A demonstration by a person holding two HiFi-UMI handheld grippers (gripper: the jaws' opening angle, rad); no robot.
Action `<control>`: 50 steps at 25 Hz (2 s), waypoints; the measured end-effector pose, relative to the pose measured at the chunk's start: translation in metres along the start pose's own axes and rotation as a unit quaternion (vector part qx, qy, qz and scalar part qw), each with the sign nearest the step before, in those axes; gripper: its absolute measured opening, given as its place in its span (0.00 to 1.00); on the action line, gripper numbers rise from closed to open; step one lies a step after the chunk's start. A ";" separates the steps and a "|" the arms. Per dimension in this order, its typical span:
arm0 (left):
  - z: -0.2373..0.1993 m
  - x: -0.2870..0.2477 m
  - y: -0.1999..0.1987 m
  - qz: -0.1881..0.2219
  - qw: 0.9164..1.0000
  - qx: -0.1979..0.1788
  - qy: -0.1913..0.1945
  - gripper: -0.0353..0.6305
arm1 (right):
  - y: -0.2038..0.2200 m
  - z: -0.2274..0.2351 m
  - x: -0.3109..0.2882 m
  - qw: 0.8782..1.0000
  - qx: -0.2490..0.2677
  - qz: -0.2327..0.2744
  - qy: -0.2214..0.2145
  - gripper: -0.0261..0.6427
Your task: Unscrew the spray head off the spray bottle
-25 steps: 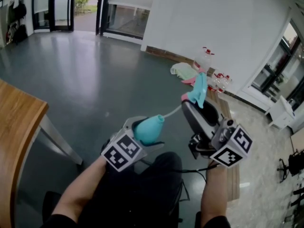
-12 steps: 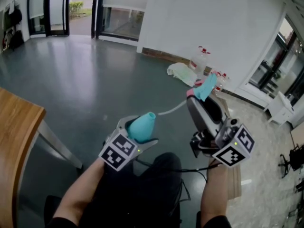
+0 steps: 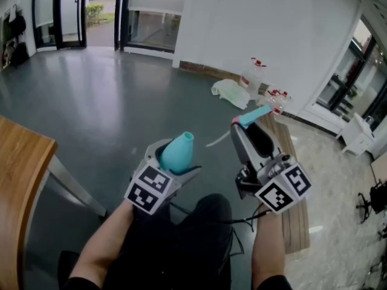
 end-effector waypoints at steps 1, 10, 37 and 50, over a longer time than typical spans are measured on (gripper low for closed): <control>-0.002 0.000 -0.002 0.001 1.000 0.002 -0.004 0.71 | 0.005 0.003 0.000 1.000 0.002 -0.004 0.009 0.24; -0.018 -0.001 -0.011 0.015 0.999 0.014 -0.032 0.71 | 0.044 0.017 -0.002 0.997 0.012 -0.032 0.067 0.24; -0.023 0.000 -0.019 0.027 0.999 0.017 -0.040 0.71 | 0.075 0.013 -0.003 0.991 0.019 -0.056 0.123 0.24; -0.020 -0.001 -0.021 0.027 0.999 0.016 -0.035 0.71 | 0.071 0.015 -0.002 0.990 0.024 -0.057 0.124 0.24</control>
Point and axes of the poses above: the fingertips, and each gripper's own axes: x backward along the fingers, z to its right, y out of its underside, the point moved 3 cm from there along x, backward along the fingers, and after that the axes turned 8 degrees about -x, right-handed, at the moved point
